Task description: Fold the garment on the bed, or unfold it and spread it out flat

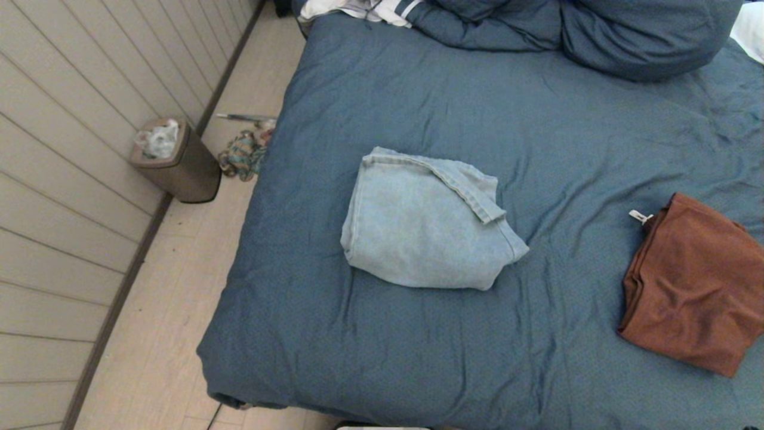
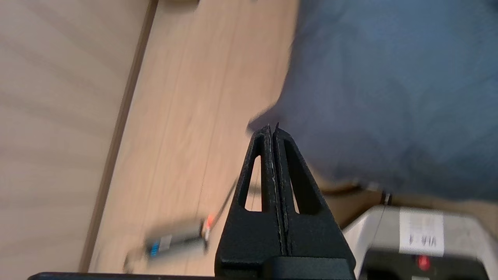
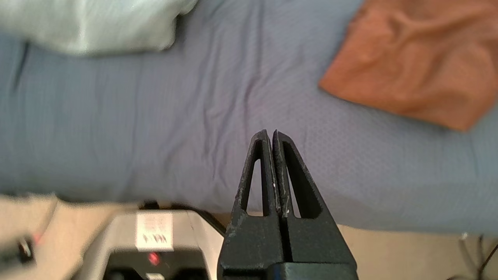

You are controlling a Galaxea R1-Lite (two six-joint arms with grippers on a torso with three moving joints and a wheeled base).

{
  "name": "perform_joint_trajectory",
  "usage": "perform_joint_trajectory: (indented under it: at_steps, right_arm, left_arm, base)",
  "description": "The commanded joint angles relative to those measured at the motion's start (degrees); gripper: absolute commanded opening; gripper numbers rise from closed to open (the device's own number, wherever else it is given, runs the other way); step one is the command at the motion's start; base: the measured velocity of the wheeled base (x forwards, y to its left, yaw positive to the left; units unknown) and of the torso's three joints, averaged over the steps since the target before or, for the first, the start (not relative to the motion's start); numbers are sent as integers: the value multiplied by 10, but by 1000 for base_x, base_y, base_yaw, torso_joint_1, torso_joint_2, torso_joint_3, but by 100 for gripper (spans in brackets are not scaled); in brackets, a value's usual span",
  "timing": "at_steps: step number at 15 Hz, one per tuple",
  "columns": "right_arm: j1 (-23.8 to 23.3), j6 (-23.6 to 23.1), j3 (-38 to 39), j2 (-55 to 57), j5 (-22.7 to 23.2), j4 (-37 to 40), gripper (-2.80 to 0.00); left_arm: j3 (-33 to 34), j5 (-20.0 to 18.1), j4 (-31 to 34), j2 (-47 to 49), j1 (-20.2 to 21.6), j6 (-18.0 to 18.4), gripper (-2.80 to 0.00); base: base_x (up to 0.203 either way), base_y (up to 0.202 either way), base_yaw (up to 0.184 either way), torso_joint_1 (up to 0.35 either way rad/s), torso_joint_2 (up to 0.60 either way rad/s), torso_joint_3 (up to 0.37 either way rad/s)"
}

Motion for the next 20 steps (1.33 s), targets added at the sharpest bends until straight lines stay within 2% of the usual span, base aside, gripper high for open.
perform_joint_trajectory:
  at_steps: [1,2,3,4,7,8,9,11,12,13,14,15,17,18,20]
  right_arm:
    - [1,-60,5,2,40,9,-280]
    - [1,-83,4,2,82,42,-280]
    - [1,-93,4,2,95,83,-280]
    - [0,-94,1,2,100,103,-280]
    - [-10,-85,1,3,100,99,-280]
    - [-44,-86,1,4,100,100,-280]
    - [-99,-91,1,6,100,101,-280]
    - [-232,-106,2,7,103,99,-280]
    - [-264,-112,3,7,106,97,-280]
    - [-276,-121,4,7,110,94,-280]
    - [-264,-126,4,7,112,92,-280]
    - [-227,-127,4,6,113,92,-280]
    - [-128,-118,3,-13,112,91,-280]
    - [-107,-114,3,-40,111,91,-280]
    - [-112,-112,4,-128,110,91,-280]
  left_arm:
    - [18,-24,-5,-18,0,13,-280]
    - [21,-54,13,-18,0,24,-280]
    - [24,-67,24,-18,0,31,-280]
    - [24,-67,25,-18,0,33,-280]
    - [24,-68,22,-18,0,36,-280]
    - [24,-67,21,-18,0,33,-280]
    - [25,-67,21,-18,0,28,-280]
    - [25,-67,21,-18,0,28,-280]
    - [25,-67,21,-18,0,28,-280]
    - [25,-68,22,-18,0,32,-280]
    - [25,-68,22,-18,0,33,-280]
    - [25,-68,22,-18,0,33,-280]
    - [25,-68,21,-18,0,30,-280]
    - [25,-68,21,-18,0,31,-280]
    - [25,-68,21,-18,0,26,-280]
  base:
    - [0,0,0,0,0,0]
    - [0,0,0,0,0,0]
    - [0,0,0,0,0,0]
    - [0,0,0,0,0,0]
    - [0,0,0,0,0,0]
    - [0,0,0,0,0,0]
    - [0,0,0,0,0,0]
    - [0,0,0,0,0,0]
    - [0,0,0,0,0,0]
    - [0,0,0,0,0,0]
    - [0,0,0,0,0,0]
    - [0,0,0,0,0,0]
    - [0,0,0,0,0,0]
    - [0,0,0,0,0,0]
    - [0,0,0,0,0,0]
